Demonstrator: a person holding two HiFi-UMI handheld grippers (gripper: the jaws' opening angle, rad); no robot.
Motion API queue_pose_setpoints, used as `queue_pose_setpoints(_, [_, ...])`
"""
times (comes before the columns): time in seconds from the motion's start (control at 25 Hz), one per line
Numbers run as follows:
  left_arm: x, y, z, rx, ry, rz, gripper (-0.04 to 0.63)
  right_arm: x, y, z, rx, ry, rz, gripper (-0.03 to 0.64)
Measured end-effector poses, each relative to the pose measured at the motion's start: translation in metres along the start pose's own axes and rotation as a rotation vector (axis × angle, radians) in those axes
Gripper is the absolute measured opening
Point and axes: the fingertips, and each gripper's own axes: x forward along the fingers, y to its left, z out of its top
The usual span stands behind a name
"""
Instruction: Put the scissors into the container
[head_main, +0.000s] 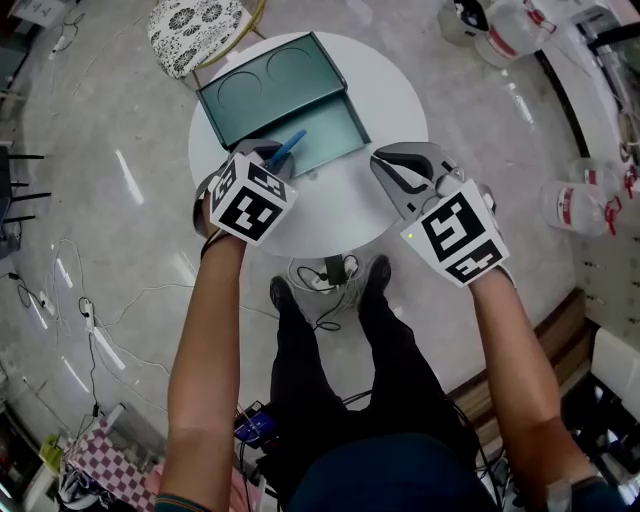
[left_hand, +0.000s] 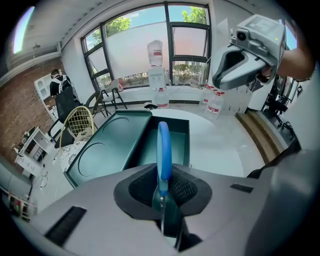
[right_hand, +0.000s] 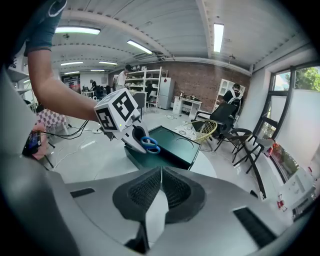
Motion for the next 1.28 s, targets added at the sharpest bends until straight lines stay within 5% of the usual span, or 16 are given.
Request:
queue_pose_setpoints(0.68, [-0.018,-0.002,0.021,0.051,-0.021,0.008,0.081,-0.017,-0.001,0.015,-0.001,-0.012,-0.027,0.039])
queue_pose_setpoints(1.28, [-0.207,-0.009,0.097,0.127,-0.164,0.129,0.075,-0.122,0.003,0.134,-0.082,-0.118,-0.115,0.039])
